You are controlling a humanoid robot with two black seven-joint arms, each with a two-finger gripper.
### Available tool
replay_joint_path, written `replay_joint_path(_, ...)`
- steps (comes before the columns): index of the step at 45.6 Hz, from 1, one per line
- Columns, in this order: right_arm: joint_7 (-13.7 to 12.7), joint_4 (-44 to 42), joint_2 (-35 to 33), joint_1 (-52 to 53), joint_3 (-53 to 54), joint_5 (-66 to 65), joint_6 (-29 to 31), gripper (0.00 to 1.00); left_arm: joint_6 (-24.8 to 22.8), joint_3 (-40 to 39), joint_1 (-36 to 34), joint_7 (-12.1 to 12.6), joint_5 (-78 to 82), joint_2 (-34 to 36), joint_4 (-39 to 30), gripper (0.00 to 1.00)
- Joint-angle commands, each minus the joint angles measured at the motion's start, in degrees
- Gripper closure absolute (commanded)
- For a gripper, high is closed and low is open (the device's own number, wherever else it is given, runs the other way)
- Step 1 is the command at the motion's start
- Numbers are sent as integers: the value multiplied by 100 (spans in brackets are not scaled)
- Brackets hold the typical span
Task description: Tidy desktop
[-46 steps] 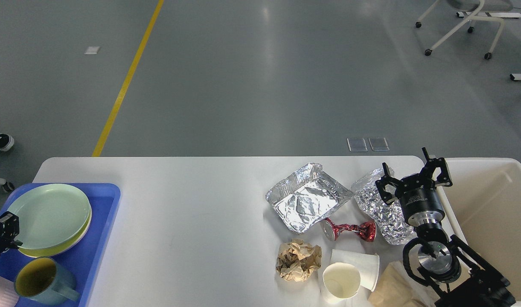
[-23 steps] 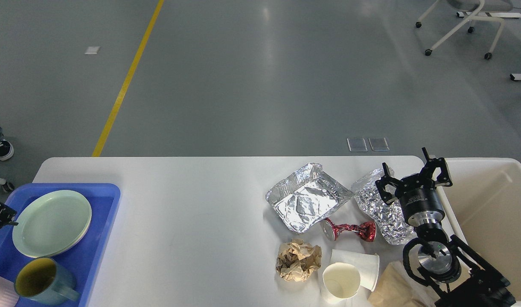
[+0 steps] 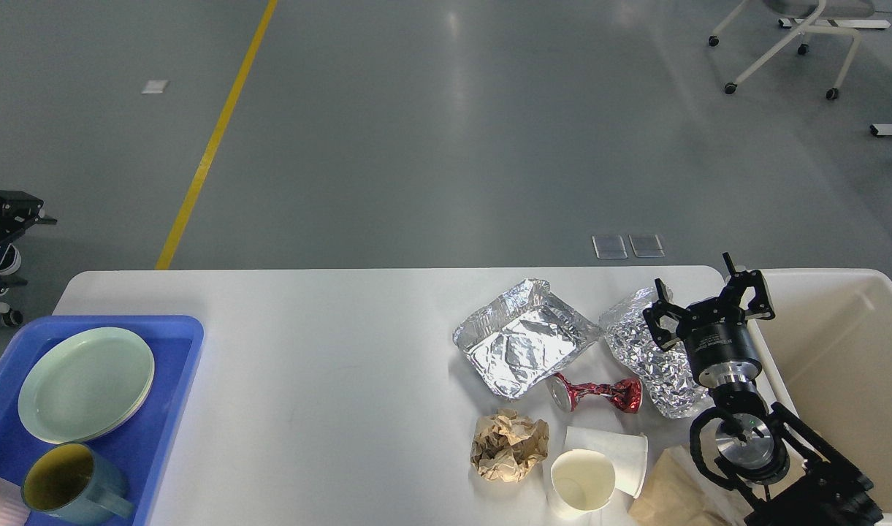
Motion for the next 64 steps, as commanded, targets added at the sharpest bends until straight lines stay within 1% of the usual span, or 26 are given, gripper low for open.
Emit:
replay_joint_path(1, -6, 0, 0, 0, 0, 0, 0, 0, -5, -1114, 65, -31, -1, 293, 5, 4)
replay_joint_path(7, 3, 0, 0, 0, 0, 0, 0, 0, -5, -2450, 530, -48, -1, 284, 5, 4)
replay_joint_path(12, 3, 0, 0, 0, 0, 0, 0, 0, -5, -3610, 899, -48, -1, 100, 5, 4)
replay_joint_path(15, 3, 0, 0, 0, 0, 0, 0, 0, -22, -4348, 1285, -57, -10, -67, 5, 4)
replay_joint_path(23, 3, 0, 0, 0, 0, 0, 0, 0, -75, -6669, 2138, -215, -1, -603, 5, 4)
replay_joint_path(29, 2, 0, 0, 0, 0, 0, 0, 0, -66, -7944, 2622, -259, -10, -1156, 14, 4)
replay_joint_path(31, -6, 0, 0, 0, 0, 0, 0, 0, -57, -8287, 2754, -355, -10, -1332, 5, 4)
replay_joint_path(32, -6, 0, 0, 0, 0, 0, 0, 0, -31, -8445, 2841, -443, -10, -1429, 5, 4)
replay_joint_path(38, -6, 0, 0, 0, 0, 0, 0, 0, 145, -8868, 3325, -1251, 69, -1895, -12, 4)
replay_joint_path(40, -6, 0, 0, 0, 0, 0, 0, 0, 145, -8895, 3466, -1383, 113, -1930, -39, 4)
replay_joint_path(41, 2, 0, 0, 0, 0, 0, 0, 0, 145, -8938, 3536, -1410, 122, -1948, -56, 4)
replay_joint_path(47, -6, 0, 0, 0, 0, 0, 0, 0, 136, -9430, 4159, -1428, 332, -2097, -364, 4)
replay_joint_path(48, 2, 0, 0, 9, 0, 0, 0, 0, 136, -9727, 4378, -1428, 542, -2193, -477, 4)
replay_joint_path(54, 3, 0, 0, 0, 0, 0, 0, 0, 136, -10967, 5117, -1428, 1605, -2686, -864, 4)
replay_joint_path(55, -6, 0, 0, 0, 0, 0, 0, 0, 136, -11509, 5388, -1428, 2103, -2904, -1048, 4)
replay_joint_path(58, -6, 0, 0, 9, 0, 0, 0, 0, 136, -12232, 5777, -1419, 2792, -3239, -1286, 4)
replay_joint_path(61, 2, 0, 0, 0, 0, 0, 0, 0, 110, -12804, 6120, -1384, 3364, -3538, -1497, 4)
replay_joint_path(64, -6, 9, 0, 0, 0, 0, 0, 0, 22, -13174, 6366, -1358, 3681, -3758, -1586, 4)
